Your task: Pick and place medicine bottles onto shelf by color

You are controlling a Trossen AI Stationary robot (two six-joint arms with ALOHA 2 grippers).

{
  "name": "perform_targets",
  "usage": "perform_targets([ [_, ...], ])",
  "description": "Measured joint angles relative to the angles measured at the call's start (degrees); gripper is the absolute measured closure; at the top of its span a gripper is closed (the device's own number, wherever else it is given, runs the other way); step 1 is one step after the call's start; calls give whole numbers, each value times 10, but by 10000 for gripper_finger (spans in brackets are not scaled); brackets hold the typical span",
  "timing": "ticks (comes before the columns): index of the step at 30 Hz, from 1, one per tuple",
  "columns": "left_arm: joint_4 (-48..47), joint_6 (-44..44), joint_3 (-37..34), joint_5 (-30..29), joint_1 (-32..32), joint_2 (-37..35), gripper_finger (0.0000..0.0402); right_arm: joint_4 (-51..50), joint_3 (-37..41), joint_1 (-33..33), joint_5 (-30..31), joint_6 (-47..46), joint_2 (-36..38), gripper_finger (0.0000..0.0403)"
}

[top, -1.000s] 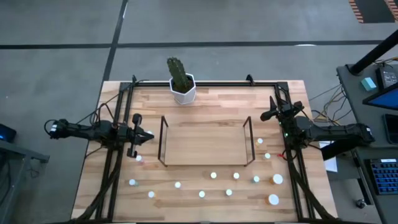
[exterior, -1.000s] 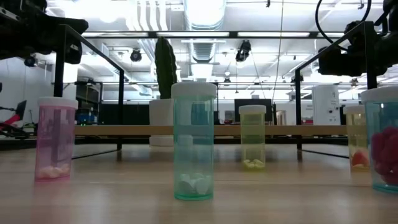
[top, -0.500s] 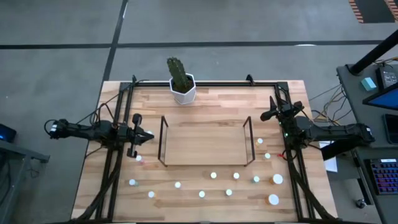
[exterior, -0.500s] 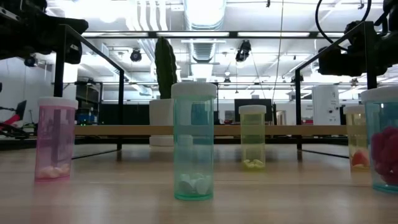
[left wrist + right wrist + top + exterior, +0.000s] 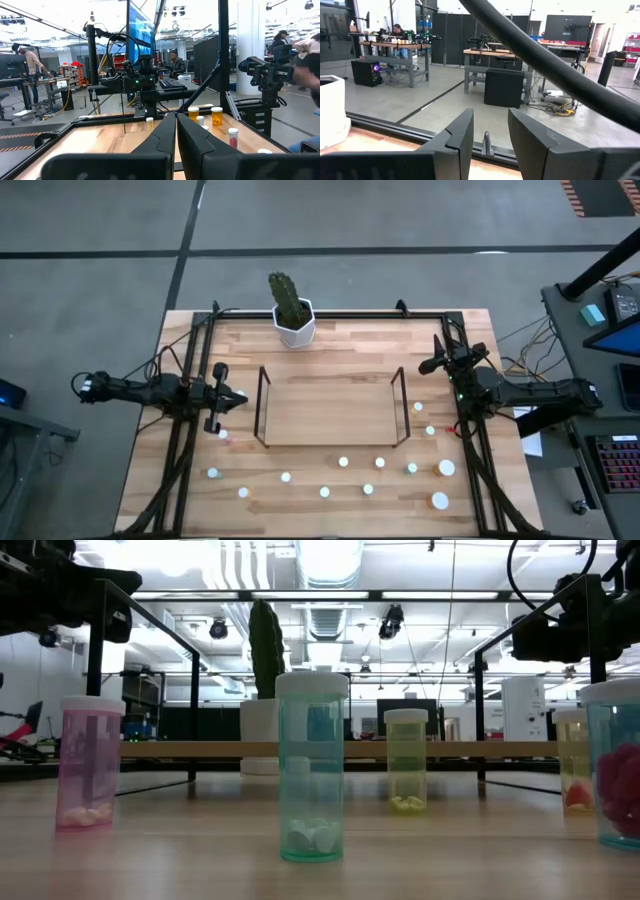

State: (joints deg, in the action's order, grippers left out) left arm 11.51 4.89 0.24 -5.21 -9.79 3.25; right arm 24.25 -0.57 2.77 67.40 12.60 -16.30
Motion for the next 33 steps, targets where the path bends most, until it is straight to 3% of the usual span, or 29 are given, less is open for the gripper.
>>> perform_targets([
  [16, 11, 0, 0, 0, 0, 0, 402, 0, 0, 0, 0, 0, 0, 291],
  [26, 200, -59, 0, 3, 0, 0, 402, 0, 0, 0, 0, -1, 0, 291],
  [33, 258, -60, 0, 4, 0, 0, 402, 0, 0, 0, 0, 0, 0, 291],
])
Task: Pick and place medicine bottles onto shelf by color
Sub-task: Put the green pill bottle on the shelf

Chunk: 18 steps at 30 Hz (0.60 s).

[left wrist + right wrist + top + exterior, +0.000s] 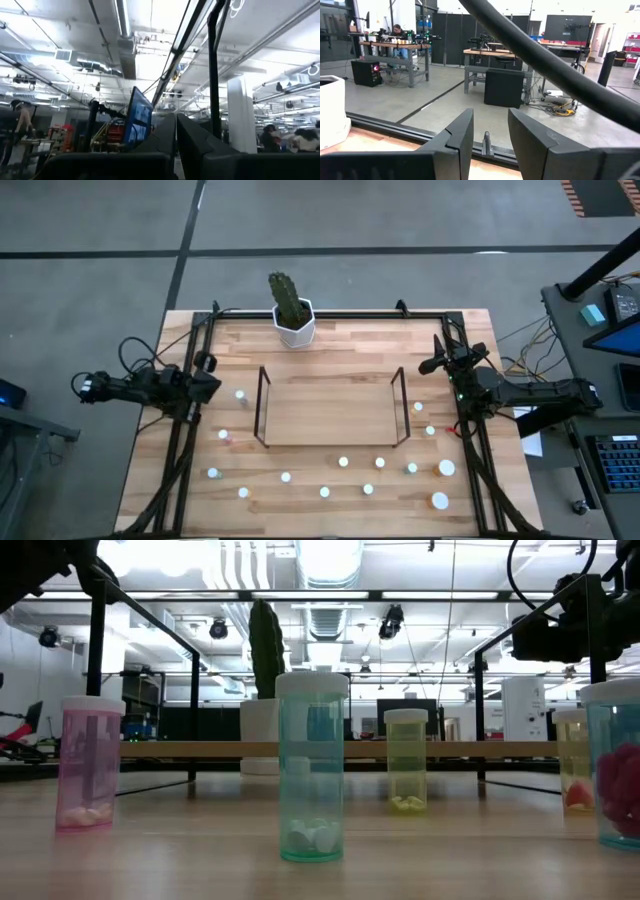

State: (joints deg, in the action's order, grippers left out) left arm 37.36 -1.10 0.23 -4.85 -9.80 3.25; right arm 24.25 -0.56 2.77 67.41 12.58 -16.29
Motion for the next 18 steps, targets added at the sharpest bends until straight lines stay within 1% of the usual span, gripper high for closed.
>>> perform_targets([
  [15, 2, 5, 0, 0, 0, 0, 402, 0, 0, 0, 0, 0, 0, 291],
  [18, 2, 5, 0, 0, 0, 0, 402, -2, 0, 0, -3, 33, 0, 291],
])
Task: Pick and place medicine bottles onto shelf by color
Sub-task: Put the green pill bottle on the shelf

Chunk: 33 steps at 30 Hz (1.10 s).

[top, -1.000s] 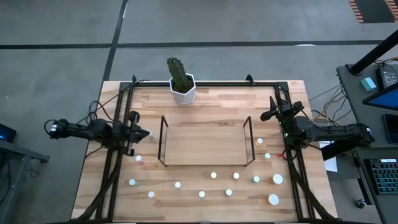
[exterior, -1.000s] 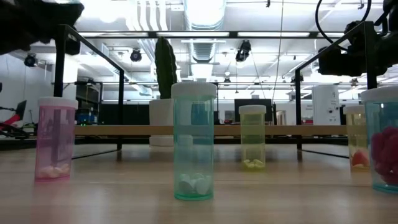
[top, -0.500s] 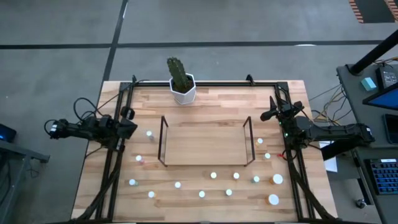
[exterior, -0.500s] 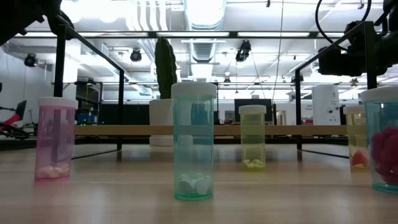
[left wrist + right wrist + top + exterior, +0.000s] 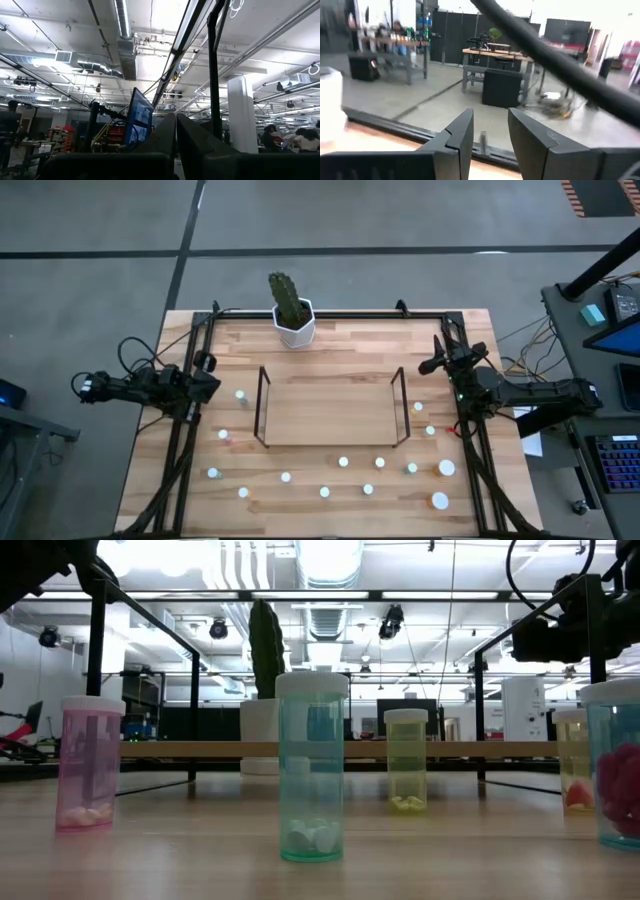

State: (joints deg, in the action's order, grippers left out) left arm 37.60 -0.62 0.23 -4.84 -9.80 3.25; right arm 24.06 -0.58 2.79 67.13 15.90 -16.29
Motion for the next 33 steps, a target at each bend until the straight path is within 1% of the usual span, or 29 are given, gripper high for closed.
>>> perform_targets([
  [1, 1, 0, 0, 0, 0, 0, 402, 11, 0, 0, -15, -18, 0, 291],
  [3, 5, 0, 0, 0, 0, 0, 402, 16, 0, 0, -52, -142, 0, 291],
  [5, 13, 0, 0, 0, 0, 0, 402, 15, 0, 1, -57, -238, 1, 291],
  [7, 13, 0, 0, 0, 0, 0, 402, 21, -1, 3, -54, -272, 1, 291],
  [8, 14, 0, 0, 0, 0, 0, 402, 21, -2, 3, -67, -288, 1, 291],
  [9, 16, 0, 0, 0, 0, 0, 402, 20, -4, 3, -102, -279, 1, 291],
  [11, 21, 14, 0, 0, 0, 0, 402, 28, -8, 3, -224, -217, 0, 291],
  [13, 32, 38, 0, 0, 0, 0, 402, 70, -8, 2, -322, -173, 0, 291],
  [16, 57, 67, 0, 0, 0, 0, 402, 135, -9, 3, -424, -130, 1, 291],
  [19, 62, 73, 3, -1, 0, 0, 402, 152, -10, 2, -500, -87, 1, 291],
  [21, 61, 70, 6, -1, 0, 0, 402, 148, -10, 2, -525, -83, 0, 291],
  [23, 65, 60, 9, -2, 0, 1, 402, 149, -10, 2, -527, -106, 0, 291],
  [24, 67, 49, 11, -9, 0, 1, 402, 150, -10, 2, -527, -120, 0, 291],
  [27, 69, 26, 24, -57, 0, 7, 402, 151, -10, 3, -526, -157, 0, 291],
  [29, 65, 25, 34, -70, 0, 16, 402, 152, -10, 3, -523, -180, 0, 291],
  [31, 64, 25, 48, -75, 0, 31, 402, 152, -11, 3, -521, -181, 2, 291],
  [33, 64, 24, 65, -75, 0, 47, 402, 154, -12, 3, -521, -161, 2, 291],
])
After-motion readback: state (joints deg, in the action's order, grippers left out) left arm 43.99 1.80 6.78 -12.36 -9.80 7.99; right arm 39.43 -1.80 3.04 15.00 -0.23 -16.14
